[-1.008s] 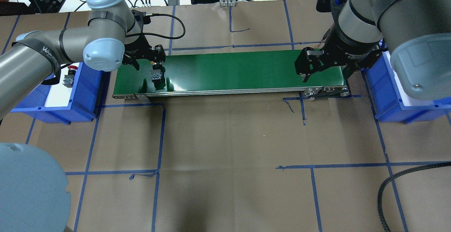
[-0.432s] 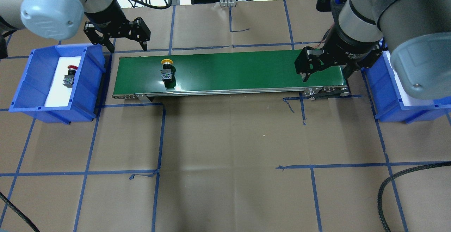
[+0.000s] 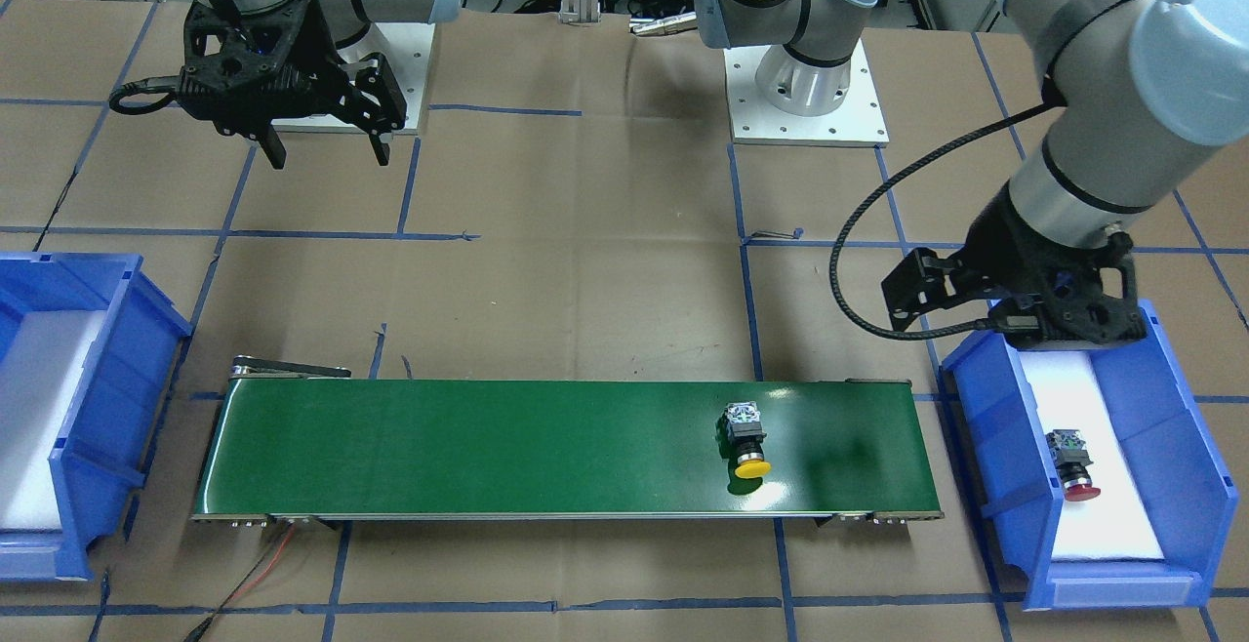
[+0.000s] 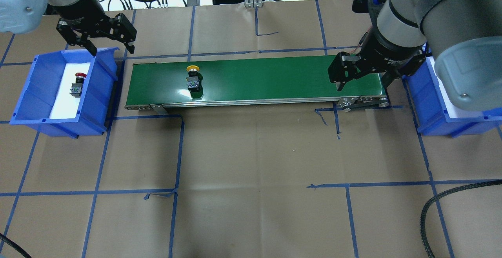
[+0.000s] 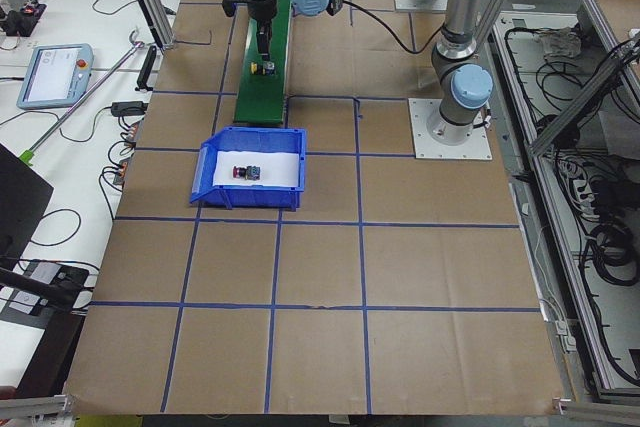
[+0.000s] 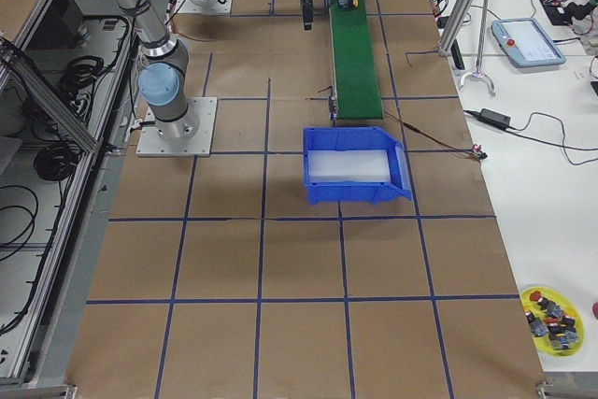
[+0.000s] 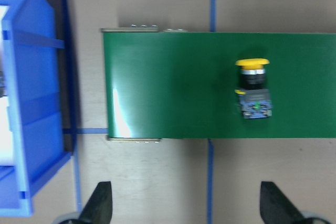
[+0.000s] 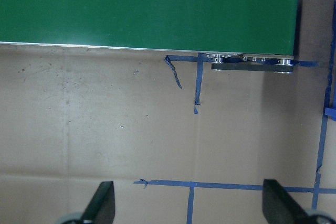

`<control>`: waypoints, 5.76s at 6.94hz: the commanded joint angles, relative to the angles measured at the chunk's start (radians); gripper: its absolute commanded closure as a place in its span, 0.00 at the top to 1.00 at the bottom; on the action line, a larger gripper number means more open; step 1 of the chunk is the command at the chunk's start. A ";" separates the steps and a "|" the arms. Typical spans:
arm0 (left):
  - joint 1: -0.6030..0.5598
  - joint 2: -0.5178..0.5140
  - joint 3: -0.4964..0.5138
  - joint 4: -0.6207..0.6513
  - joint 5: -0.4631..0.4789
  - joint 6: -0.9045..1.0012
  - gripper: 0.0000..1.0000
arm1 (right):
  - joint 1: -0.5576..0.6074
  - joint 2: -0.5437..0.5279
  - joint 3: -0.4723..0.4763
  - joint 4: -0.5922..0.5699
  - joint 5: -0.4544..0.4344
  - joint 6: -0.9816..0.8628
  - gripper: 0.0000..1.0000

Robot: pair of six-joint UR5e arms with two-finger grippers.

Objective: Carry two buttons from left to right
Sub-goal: 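Return the left gripper to the blue bin above the red button, then lower the left gripper and grasp the red-capped button, then place the red button on the conveyor while the right gripper reaches the yellow button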

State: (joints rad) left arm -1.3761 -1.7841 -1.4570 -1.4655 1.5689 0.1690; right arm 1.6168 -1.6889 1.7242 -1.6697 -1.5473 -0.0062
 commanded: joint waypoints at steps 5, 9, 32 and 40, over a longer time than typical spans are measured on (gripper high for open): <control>0.279 -0.127 0.070 0.056 0.000 0.409 1.00 | 0.000 0.000 0.002 0.001 0.001 -0.002 1.00; 0.328 -0.253 0.077 0.185 -0.010 0.440 1.00 | -0.002 0.001 0.003 0.001 0.001 -0.005 1.00; -0.041 -0.129 -0.016 0.139 0.023 -0.014 0.08 | -0.005 0.172 -0.026 -0.146 0.018 -0.003 1.00; -0.086 -0.221 -0.144 0.343 0.022 -0.109 0.08 | -0.005 0.248 -0.084 -0.162 0.018 -0.004 1.00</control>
State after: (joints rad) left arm -1.4617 -2.0091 -1.5461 -1.2254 1.5891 0.0577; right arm 1.6128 -1.4706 1.6365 -1.8276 -1.5301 -0.0035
